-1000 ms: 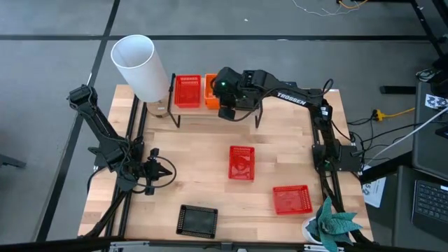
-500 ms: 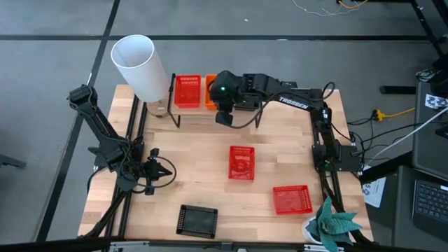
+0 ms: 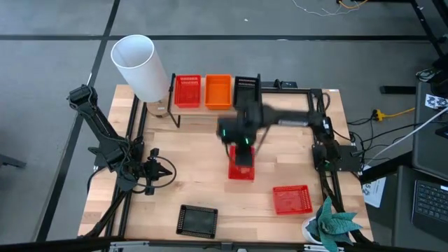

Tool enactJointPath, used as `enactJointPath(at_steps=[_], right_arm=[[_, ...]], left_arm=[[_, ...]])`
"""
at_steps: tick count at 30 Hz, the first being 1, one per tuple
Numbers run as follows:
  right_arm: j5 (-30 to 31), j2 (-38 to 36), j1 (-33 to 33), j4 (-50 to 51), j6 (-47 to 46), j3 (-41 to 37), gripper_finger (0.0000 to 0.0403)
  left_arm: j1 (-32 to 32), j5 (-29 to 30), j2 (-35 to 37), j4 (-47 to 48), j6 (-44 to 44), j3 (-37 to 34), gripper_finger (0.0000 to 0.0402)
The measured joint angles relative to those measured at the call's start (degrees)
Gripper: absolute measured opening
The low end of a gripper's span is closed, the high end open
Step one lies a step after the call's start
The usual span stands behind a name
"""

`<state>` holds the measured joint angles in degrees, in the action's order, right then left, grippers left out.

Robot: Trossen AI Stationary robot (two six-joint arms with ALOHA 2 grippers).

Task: Stack baskets on shelf by color
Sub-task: Stack the bottom red bin on the red bin on the shelf

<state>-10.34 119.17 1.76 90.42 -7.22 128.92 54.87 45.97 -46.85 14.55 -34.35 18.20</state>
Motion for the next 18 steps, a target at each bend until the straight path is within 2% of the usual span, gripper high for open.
enactJointPath(at_steps=[5, 8, 11, 18], right_arm=[[-0.1, -0.8, 9.7, -0.5, -0.4, -8.3, 0.0101], [3.6, -1.7, 14.7, -0.5, -6.1, -14.7, 0.0101], [4.1, -2.0, 18.4, -0.5, -14.1, -21.2, 0.0101], [-5.8, -2.8, 25.1, -0.4, -28.2, -32.7, 0.0101]], left_arm=[[0.0, 0.0, 0.0, 0.0, 0.0, 0.0, 0.0], [0.0, 0.0, 0.0, 0.0, 0.0, 0.0, 0.0], [0.0, -0.2, 0.0, 0.0, -0.1, 0.0, 0.0], [0.0, -0.2, 0.0, 0.0, -1.0, 0.0, 0.0]])
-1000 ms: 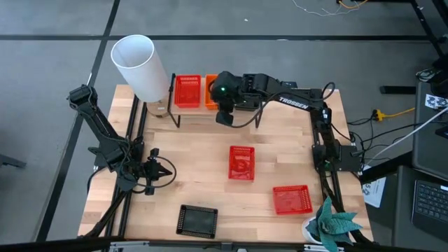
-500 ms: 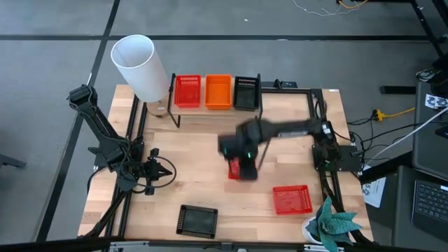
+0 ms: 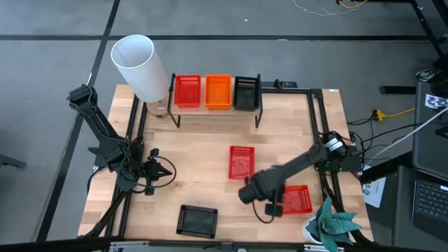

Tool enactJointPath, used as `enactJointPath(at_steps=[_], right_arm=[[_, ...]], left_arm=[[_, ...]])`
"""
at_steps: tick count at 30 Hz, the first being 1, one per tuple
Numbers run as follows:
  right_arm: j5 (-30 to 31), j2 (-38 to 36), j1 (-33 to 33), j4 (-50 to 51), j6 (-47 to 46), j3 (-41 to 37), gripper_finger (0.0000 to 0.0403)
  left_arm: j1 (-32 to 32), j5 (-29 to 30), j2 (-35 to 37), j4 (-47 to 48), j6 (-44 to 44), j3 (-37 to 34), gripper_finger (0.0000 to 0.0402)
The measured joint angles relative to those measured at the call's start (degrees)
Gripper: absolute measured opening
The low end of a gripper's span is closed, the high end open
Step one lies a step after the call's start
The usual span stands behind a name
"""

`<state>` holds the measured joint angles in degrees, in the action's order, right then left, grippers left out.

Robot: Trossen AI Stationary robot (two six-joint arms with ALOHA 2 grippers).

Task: Stack baskets on shelf by color
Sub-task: Stack the bottom red bin on the red bin on the shelf

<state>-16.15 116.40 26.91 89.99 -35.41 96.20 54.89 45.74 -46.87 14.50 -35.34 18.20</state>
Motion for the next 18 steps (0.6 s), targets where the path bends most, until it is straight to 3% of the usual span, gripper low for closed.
enactJointPath(at_steps=[3, 9, 18], right_arm=[[-3.9, 0.0, 2.6, -0.9, -4.2, -2.7, 0.0101], [-4.7, 0.0, 7.0, -11.1, -8.2, -8.3, 0.0101], [14.5, 0.1, 3.3, -23.7, -5.8, -16.7, 0.0101]], left_arm=[[0.0, 0.0, 0.0, 0.0, -0.1, 0.0, 0.0], [0.0, 0.0, 0.0, 0.0, -0.1, 0.0, 0.0], [0.0, 0.0, 0.0, 0.0, -0.1, 0.0, 0.0]])
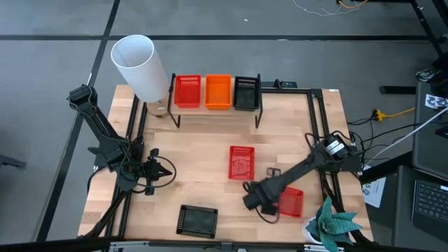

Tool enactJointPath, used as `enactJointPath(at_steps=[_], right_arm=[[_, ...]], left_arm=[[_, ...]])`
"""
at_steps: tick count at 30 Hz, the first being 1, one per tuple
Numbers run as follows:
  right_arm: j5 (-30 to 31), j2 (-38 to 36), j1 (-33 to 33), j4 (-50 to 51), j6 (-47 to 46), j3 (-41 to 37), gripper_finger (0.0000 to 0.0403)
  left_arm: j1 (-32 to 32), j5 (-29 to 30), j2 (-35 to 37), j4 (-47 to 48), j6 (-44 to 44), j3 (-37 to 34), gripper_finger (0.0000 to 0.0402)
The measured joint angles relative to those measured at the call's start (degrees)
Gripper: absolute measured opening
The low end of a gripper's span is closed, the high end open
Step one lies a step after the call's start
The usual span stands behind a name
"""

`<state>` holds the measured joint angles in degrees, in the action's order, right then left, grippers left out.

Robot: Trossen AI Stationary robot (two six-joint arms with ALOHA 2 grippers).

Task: Stack baskets on shelf by color
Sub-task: Stack the bottom red bin on the red bin on the shelf

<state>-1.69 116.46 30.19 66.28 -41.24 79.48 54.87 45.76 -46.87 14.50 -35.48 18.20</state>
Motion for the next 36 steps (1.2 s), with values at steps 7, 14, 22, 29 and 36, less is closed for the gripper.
enactJointPath(at_steps=[7, 14, 22, 29, 36], right_arm=[[11.1, 0.0, -8.6, -18.1, 16.2, 1.6, 0.0101], [12.4, 0.0, -16.9, -52.5, 31.2, 1.8, 0.0101], [4.1, -0.4, -18.7, -55.2, 26.6, 5.7, 0.0101], [11.6, -2.0, -13.3, -23.8, 18.7, 15.4, 0.0101], [15.6, -2.0, -8.1, -3.0, 9.5, 11.8, 0.0101]], left_arm=[[0.0, 0.0, 0.0, 0.0, 0.0, 0.0, 0.0], [0.0, 0.0, 0.0, 0.0, 0.0, 0.0, 0.0], [0.0, 0.0, 0.0, 0.0, 0.0, 0.0, 0.0], [0.0, 0.0, 0.0, -2.4, -1.9, 0.0, 0.0], [0.0, 0.2, 0.0, -2.3, -1.7, 0.0, 0.0]])
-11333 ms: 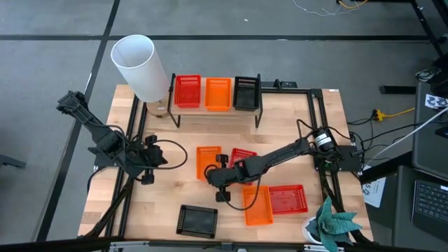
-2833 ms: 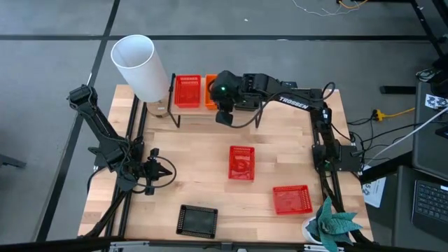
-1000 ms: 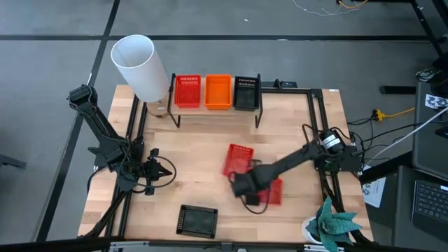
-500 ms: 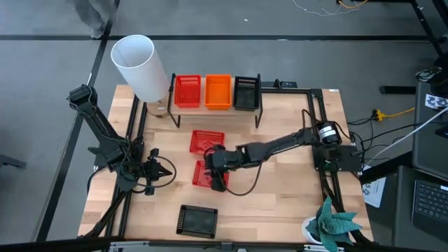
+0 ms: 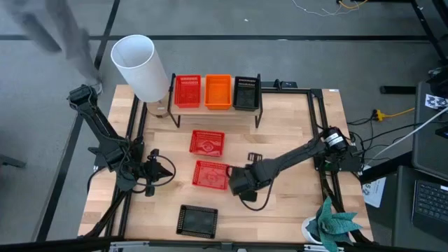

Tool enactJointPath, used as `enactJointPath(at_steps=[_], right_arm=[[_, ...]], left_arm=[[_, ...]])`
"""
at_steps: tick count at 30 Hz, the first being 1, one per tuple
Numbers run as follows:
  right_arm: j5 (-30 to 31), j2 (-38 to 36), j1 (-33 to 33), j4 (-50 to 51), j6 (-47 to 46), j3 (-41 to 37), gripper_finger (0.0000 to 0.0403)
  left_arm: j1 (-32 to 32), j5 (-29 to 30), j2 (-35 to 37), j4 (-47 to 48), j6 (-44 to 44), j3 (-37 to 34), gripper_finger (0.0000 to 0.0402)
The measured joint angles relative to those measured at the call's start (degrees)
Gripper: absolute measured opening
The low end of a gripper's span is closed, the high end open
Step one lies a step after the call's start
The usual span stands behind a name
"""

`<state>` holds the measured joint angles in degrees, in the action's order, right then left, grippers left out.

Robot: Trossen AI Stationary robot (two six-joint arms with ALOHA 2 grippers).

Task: Stack baskets on shelf by color
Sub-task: Stack the bottom red bin on the red bin on the shelf

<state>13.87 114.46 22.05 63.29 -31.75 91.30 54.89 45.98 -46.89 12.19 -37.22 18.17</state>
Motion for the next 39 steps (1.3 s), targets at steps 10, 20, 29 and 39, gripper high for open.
enactJointPath(at_steps=[10, 20, 29, 39], right_arm=[[-3.3, 0.2, -2.1, -42.5, 3.6, -13.4, 0.0101], [-19.2, 0.2, -6.0, -75.7, 19.8, -12.4, 0.0101], [-24.5, 0.0, -5.9, -58.7, 11.8, -7.8, 0.0101], [-22.1, 0.0, -1.2, -26.1, -0.2, -6.2, 0.0101]], left_arm=[[-2.0, 1.2, 0.0, 0.0, 0.3, 0.0, 0.0], [-5.2, 1.4, 0.0, 0.0, 0.2, 0.0, 0.0], [-8.6, 0.0, -0.2, -15.7, 0.1, 0.0, 0.0], [-18.4, -15.4, -11.4, -25.6, -1.3, 5.6, 0.0]])
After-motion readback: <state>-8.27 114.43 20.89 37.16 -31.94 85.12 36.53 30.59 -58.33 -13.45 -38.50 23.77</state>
